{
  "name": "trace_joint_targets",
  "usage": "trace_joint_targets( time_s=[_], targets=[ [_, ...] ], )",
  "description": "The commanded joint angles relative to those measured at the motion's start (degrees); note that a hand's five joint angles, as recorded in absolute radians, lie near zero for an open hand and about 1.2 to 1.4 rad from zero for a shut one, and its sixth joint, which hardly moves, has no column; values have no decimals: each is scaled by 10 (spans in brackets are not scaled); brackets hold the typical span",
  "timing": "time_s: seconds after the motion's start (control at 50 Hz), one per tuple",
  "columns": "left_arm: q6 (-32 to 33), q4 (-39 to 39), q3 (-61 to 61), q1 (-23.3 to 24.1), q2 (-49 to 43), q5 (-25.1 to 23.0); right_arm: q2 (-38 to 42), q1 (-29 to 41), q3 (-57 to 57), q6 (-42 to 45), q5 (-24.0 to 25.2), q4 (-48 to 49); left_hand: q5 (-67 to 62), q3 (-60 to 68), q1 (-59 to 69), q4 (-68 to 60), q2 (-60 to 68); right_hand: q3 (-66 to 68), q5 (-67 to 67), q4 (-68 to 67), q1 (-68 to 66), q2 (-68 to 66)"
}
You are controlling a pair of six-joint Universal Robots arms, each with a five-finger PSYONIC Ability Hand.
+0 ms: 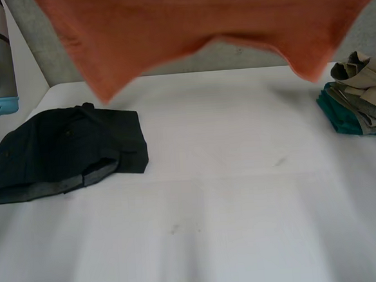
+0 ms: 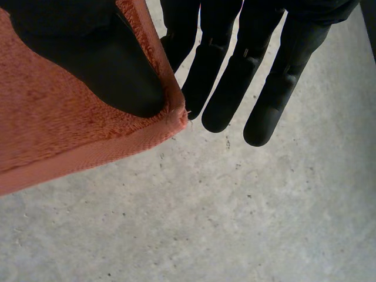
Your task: Fold the laundry.
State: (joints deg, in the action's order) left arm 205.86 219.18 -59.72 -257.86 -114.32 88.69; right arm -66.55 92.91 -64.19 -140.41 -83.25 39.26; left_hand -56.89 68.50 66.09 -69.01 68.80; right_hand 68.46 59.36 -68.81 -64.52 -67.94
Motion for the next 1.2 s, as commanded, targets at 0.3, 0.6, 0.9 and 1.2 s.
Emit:
trace_joint_targets(
  time_s=[0.3, 0.6, 0.9, 1.2],
  targets=[
    [-16, -76, -306, 5, 6, -2, 56, 24, -172, 4, 97, -174, -131, 115, 139, -110, 112, 115, 106, -112, -155, -121],
    [106, -474, -577, -3, 244, 14, -104, -119, -373, 288, 104, -638, -131, 115, 139, -110, 112, 115, 106, -112, -155, -121],
    [118, -331, -517, -5, 177, 13, -47, -101, -324, 221, 136, -508, -131, 115, 139, -110, 112, 115, 106, -112, -155, -121],
    [113, -204, -255, 7, -74, 21, 156, 32, -104, 129, 36, -255, -131, 115, 139, -110, 112, 115, 106, -112, -155, -121]
  ],
)
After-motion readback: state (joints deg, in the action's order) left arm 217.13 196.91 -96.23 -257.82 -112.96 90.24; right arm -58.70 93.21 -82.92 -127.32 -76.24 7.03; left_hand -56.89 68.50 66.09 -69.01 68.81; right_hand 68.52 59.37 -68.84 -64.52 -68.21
